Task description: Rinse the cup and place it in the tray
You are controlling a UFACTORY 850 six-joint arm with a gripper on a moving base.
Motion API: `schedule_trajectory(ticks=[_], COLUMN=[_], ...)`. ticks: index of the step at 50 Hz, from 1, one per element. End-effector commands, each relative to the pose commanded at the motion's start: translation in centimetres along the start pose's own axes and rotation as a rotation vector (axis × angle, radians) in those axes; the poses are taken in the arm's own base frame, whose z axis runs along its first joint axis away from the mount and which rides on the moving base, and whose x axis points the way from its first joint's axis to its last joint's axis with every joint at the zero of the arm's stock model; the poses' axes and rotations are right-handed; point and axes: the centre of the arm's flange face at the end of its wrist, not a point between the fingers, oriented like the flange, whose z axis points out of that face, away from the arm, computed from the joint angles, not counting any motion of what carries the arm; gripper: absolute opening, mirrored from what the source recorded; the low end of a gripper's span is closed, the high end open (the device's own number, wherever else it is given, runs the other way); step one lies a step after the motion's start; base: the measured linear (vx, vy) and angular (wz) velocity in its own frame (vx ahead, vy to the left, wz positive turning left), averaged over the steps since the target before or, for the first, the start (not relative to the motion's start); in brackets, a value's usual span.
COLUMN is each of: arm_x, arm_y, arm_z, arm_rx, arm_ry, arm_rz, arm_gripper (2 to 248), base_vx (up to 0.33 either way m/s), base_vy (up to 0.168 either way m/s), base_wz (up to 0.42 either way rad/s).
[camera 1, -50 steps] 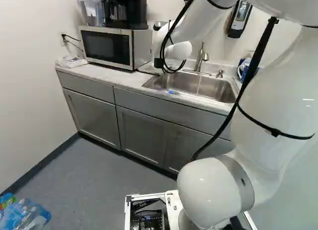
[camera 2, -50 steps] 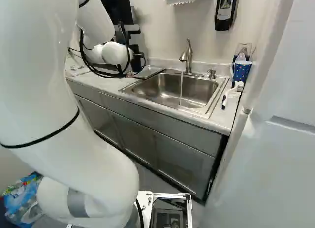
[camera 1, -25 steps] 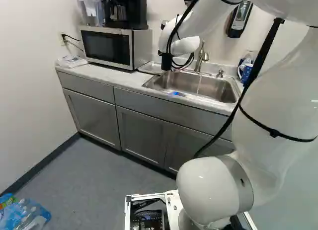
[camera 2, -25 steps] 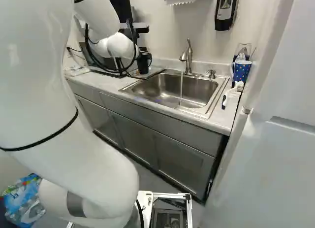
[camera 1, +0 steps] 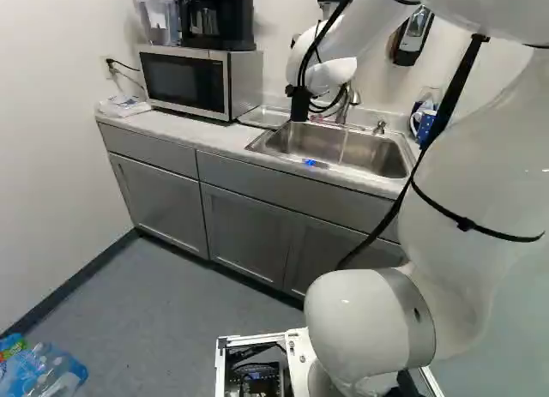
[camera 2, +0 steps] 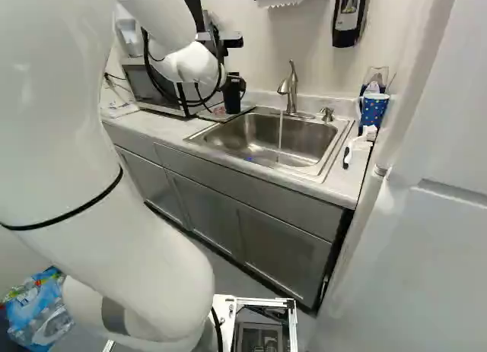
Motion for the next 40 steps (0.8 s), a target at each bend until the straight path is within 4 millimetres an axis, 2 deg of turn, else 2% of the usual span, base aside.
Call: schedule_trajectory(ticks=[40], arm_x=[0.4], arm_y=[6.1], arm_z=[0.6], arm_rx=[-0.108], arm_ry=[0.003], arm_rz=[0.042], arm_gripper=[126], base_vx=[0.000], base_vy=[0.000], base_wz=[0.000])
